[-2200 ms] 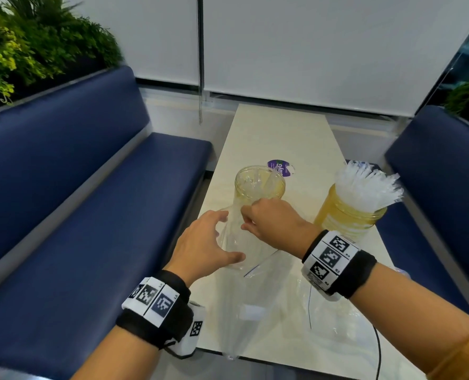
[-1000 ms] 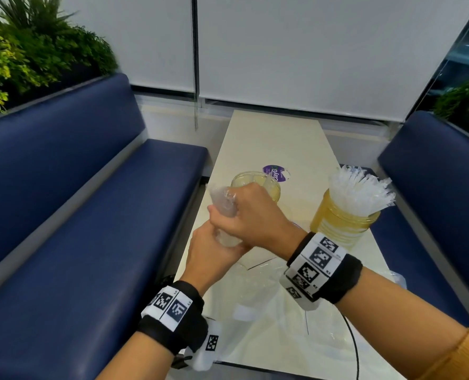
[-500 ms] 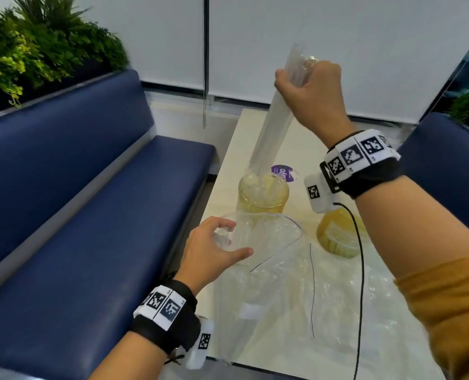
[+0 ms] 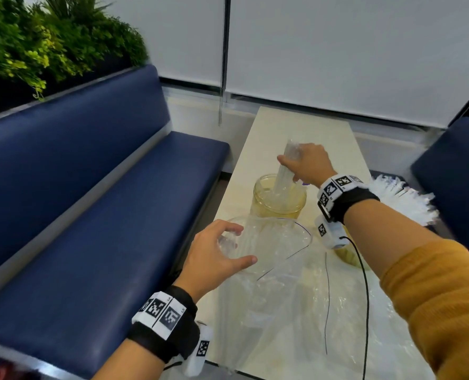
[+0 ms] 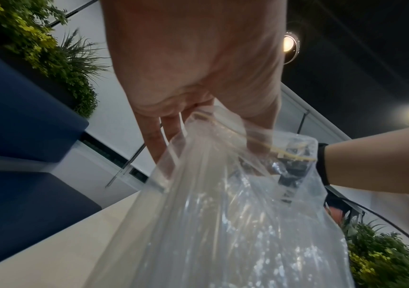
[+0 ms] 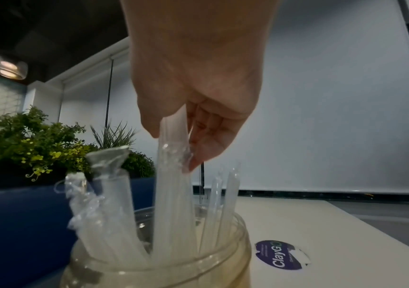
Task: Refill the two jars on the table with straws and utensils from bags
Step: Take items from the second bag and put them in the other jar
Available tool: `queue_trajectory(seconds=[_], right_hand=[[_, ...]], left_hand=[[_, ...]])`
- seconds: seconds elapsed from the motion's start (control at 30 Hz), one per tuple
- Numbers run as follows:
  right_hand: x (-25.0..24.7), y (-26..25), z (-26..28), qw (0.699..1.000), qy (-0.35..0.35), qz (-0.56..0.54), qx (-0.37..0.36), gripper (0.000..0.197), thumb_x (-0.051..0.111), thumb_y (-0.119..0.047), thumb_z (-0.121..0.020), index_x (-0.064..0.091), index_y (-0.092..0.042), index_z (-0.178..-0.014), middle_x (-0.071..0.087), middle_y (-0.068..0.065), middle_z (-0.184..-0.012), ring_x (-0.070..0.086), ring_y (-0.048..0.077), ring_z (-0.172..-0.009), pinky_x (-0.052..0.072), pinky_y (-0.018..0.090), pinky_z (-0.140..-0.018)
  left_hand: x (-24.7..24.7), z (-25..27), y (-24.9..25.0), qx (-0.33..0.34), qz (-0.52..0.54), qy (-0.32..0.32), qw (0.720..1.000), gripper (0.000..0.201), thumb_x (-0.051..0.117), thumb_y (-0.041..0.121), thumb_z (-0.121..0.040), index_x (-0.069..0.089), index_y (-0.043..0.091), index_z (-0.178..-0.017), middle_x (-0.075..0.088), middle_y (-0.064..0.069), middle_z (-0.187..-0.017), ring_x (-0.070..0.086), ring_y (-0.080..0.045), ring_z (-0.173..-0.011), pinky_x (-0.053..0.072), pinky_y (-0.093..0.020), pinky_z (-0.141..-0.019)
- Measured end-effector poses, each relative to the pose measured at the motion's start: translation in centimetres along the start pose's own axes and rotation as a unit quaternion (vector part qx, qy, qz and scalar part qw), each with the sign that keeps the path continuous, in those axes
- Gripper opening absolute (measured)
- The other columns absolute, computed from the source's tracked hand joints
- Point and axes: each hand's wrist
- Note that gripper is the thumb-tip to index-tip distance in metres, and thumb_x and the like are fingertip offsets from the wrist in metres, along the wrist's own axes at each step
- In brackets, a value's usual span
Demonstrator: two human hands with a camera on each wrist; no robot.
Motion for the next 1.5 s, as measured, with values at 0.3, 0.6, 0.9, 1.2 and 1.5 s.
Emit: queue_trajectory(seconds=[0.3, 0.6, 0.9, 1.2, 1.5], right_hand=[[0.4, 1.2, 0.4, 0.997, -0.083, -0.001, 0.003, 0.079, 0.082, -0.062, -0.067, 0.06, -0.022, -0.131, 0.063, 0.002, -0.119, 0.059, 0.023, -0.113, 0.05, 0.042, -0.1], [2.5, 0.9, 1.4, 0.964, -0.182, 0.177, -0.075, 0.061, 0.024, -0.051, -0.106, 0.036, -0.014, -0.152, 0.042, 0.015, -0.154, 0.037, 0.034, -0.143, 0.028, 0.047, -0.118], [-3.0, -6.0, 8.9, 0.95, -0.103, 0.268, -0.126, 0.047, 0.048, -0.056, -0.097, 0.052, -0.018, -0.07, 0.055, 0.001, -0.079, 0.056, 0.023, -0.074, 0.042, 0.031, -0.066], [-0.3, -4.8, 16.0, 0.943, -0.098, 0.316, -0.03, 0.052, 0.054, -0.061, -0.093, 0.057, -0.013, -0.113, 0.067, 0.003, -0.1, 0.067, 0.024, -0.091, 0.035, 0.031, -0.064], [1.9, -3.4, 17.1, 0.945, -0.117, 0.304, 0.023, 0.047, 0.043, -0.054, -0.101, 0.065, -0.013, -0.111, 0.067, 0.005, -0.108, 0.065, 0.026, -0.102, 0.037, 0.032, -0.07]], left_hand=[[0.6, -0.4, 0.1, 0.014, -0.002, -0.006, 1.0, 0.05, 0.091, 0.05, -0.063, 0.066, 0.038, -0.104, 0.064, 0.025, -0.11, 0.064, -0.003, -0.098, 0.051, -0.02, -0.086], [0.6, -0.6, 0.4, 0.01, -0.018, -0.013, 1.0, 0.052, 0.089, 0.05, -0.067, 0.064, 0.038, -0.11, 0.062, 0.025, -0.113, 0.062, -0.001, -0.1, 0.05, -0.019, -0.086], [0.5, -0.7, 0.8, 0.011, -0.005, -0.021, 1.0, 0.065, 0.091, 0.043, -0.067, 0.061, 0.034, -0.124, 0.063, 0.022, -0.117, 0.061, -0.001, -0.102, 0.05, -0.019, -0.084], [1.4, -0.3, 1.0, -0.013, 0.139, -0.039, 0.989, 0.073, 0.092, 0.016, -0.068, 0.055, 0.034, -0.128, 0.059, 0.015, -0.124, 0.066, -0.007, -0.111, 0.062, -0.027, -0.08], [2.3, -0.2, 1.7, -0.008, 0.169, -0.059, 0.984, 0.076, 0.084, 0.0, -0.072, 0.052, 0.031, -0.134, 0.057, 0.01, -0.125, 0.067, -0.009, -0.112, 0.065, -0.036, -0.068]])
Point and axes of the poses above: each hand's wrist, its own z-axis away from the middle knuckle, its own x-axis out of the palm, y = z × x
